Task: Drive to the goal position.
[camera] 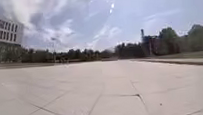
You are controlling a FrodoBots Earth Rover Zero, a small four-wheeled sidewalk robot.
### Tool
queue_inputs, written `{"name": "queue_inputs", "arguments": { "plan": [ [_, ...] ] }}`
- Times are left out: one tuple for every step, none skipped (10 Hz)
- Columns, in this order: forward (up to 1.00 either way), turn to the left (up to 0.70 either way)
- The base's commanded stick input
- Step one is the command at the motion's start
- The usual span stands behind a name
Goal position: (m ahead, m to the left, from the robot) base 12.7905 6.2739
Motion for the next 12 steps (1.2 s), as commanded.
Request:
{"name": "queue_inputs", "arguments": {
  "plan": [
    [0.70,0.00],
    [0.70,0.00],
    [0.70,0.00],
    [0.70,0.00],
    [0.70,0.00],
    [0.70,0.00],
    [0.70,0.00],
    [0.70,0.00],
    [0.70,0.00],
    [0.70,0.00],
    [0.70,0.00],
    [0.70,0.00]
  ]
}}
